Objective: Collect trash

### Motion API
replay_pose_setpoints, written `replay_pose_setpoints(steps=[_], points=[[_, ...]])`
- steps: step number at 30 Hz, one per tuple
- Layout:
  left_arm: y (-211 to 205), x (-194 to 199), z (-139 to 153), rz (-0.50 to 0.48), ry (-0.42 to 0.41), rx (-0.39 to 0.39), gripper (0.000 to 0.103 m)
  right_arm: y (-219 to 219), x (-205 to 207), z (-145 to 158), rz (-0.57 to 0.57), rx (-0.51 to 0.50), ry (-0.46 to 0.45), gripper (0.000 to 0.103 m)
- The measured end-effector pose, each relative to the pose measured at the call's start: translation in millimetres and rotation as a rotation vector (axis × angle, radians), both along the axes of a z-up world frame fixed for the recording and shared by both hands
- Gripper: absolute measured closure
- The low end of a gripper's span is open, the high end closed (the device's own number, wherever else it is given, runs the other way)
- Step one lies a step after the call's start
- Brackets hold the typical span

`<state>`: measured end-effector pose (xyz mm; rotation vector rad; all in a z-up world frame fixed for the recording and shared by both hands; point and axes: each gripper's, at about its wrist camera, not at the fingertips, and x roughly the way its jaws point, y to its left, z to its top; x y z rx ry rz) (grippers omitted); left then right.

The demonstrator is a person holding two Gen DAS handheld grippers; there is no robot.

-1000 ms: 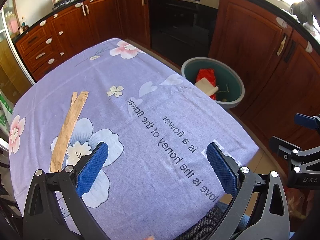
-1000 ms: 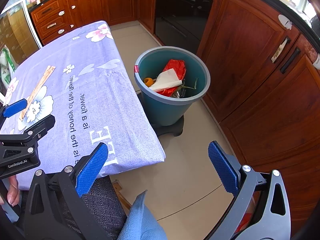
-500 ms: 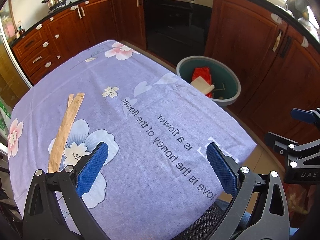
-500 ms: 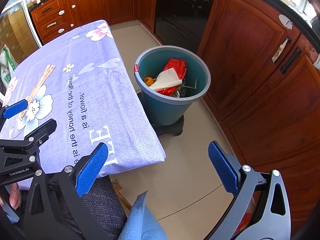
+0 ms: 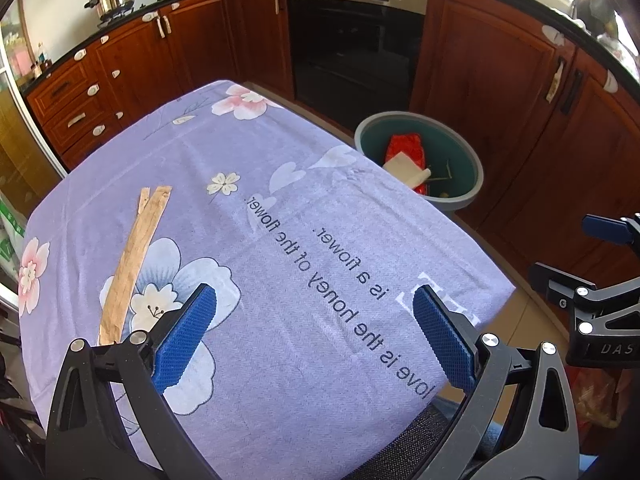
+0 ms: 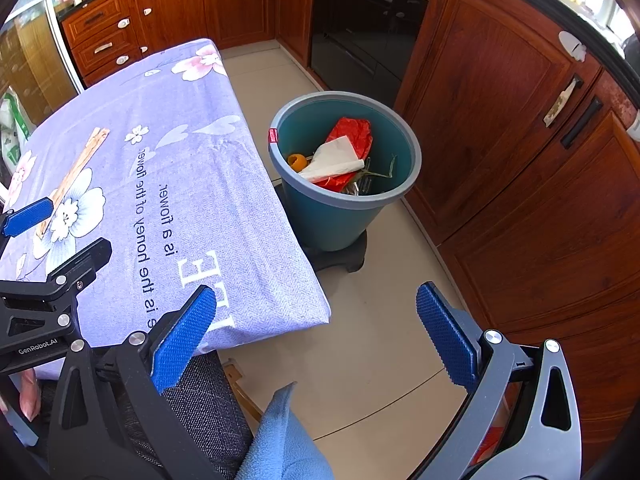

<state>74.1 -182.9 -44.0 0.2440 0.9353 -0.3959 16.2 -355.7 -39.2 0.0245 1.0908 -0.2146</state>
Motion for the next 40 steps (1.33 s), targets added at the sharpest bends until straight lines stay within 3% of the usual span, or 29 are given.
replay_pose_setpoints(steps=[40], points=[[1.5,5.6,-3.6,0.044,0.039,0.001,0.004,-1.2,-0.3,1.5,-0.002,-0.003,-0.002,0.007]])
